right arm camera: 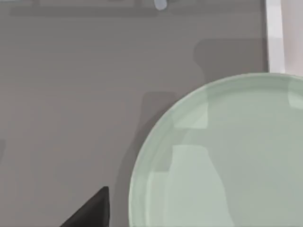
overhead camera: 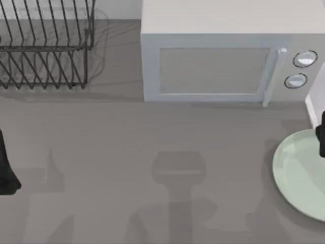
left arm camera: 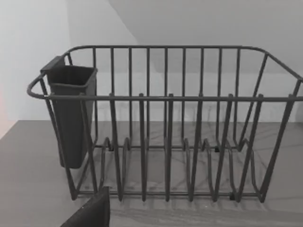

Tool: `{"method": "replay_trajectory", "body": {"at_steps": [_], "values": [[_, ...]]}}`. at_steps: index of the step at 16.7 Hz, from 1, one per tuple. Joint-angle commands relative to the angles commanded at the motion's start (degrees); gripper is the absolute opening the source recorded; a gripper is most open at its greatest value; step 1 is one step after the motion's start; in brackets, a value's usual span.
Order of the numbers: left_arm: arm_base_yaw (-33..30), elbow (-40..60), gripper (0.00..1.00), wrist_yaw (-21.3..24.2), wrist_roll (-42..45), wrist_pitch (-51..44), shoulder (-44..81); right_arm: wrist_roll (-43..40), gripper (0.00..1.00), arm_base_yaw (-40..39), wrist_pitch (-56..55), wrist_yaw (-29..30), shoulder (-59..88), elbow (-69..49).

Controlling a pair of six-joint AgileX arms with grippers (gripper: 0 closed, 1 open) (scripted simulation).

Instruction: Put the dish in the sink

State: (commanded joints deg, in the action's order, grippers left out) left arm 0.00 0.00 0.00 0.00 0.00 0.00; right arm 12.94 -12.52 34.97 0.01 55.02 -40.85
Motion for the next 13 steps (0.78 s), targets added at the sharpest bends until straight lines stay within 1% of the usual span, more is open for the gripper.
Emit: {"method": "replay_trajectory", "body": {"at_steps": [4,7,10,13], "values": [[0.0,0.0,1.0,0.0,0.0,0.0,0.0,4.7,1.0,-4.5,12.6,0.0,22.1,-14.8],[0.0,0.0,1.0,0.0,0.0,0.0,0.0,7.4,1.0,-7.2,20.1,0.0,35.1,-23.5],[0.0,0.0,1.0,0.0,0.0,0.0,0.0,9.2,1.0,-8.9,24.9,0.0,43.0,-29.2],[0.0,0.0,1.0,0.0,0.0,0.0,0.0,9.8,1.0,-9.5,26.5,0.0,45.4,-31.0]]}}
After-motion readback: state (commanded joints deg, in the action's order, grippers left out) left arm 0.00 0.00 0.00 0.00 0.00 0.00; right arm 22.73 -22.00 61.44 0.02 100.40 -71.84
